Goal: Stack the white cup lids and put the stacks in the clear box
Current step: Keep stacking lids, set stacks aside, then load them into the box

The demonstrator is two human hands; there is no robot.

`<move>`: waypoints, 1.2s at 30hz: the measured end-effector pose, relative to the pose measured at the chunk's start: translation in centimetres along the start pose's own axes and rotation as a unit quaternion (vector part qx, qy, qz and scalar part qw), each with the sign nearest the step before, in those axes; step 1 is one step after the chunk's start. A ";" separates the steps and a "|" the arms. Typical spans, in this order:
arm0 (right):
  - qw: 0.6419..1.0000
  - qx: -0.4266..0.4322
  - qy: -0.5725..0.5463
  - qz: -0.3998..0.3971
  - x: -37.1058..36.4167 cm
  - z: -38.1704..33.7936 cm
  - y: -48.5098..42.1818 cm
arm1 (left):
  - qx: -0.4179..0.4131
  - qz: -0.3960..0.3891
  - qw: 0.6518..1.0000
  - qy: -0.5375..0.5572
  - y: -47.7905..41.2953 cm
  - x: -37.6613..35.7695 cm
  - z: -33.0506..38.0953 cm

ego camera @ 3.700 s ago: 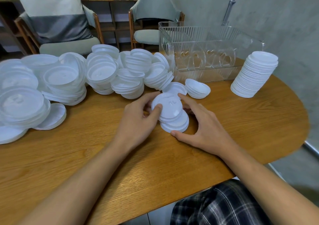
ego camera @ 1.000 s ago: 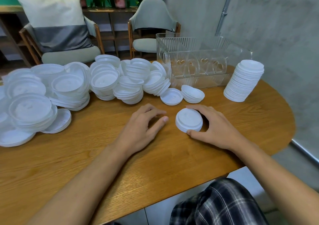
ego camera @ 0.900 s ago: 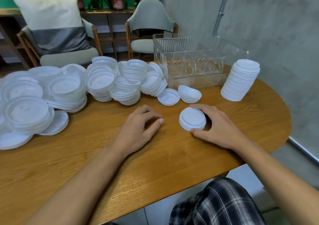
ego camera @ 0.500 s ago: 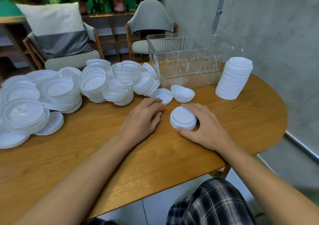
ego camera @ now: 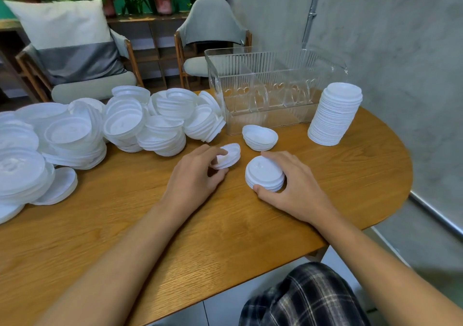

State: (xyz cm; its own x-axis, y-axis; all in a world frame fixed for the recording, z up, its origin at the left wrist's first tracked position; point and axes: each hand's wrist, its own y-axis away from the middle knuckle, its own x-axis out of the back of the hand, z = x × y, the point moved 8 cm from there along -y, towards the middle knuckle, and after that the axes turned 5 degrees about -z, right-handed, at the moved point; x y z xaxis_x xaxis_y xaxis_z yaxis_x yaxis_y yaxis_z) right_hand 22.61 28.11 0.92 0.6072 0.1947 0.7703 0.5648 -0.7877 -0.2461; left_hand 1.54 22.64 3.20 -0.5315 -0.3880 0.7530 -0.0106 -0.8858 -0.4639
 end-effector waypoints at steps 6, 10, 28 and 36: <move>1.000 0.007 -0.001 0.013 0.2 -0.2 0.1 | 0.129 0.064 0.955 0.258 0.4 1.2 -0.9; 1.000 0.017 -0.004 0.015 0.4 -0.7 0.1 | 0.149 0.008 0.891 0.430 0.1 -0.2 -0.2; 0.997 0.070 -0.025 -0.005 0.0 -1.8 0.3 | 0.066 -0.134 0.961 0.234 0.7 -3.0 1.8; 0.998 0.051 -0.027 -0.006 0.1 -1.5 0.1 | 0.095 -0.054 0.980 0.168 0.3 -2.5 2.5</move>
State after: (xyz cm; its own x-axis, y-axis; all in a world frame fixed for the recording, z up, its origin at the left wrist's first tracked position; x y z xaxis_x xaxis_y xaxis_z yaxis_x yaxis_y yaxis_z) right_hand 21.88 27.17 1.82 0.6278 0.2374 0.7413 0.6249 -0.7215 -0.2982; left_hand 4.93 22.74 2.36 -0.7850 -0.2122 0.5820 0.0589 -0.9608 -0.2708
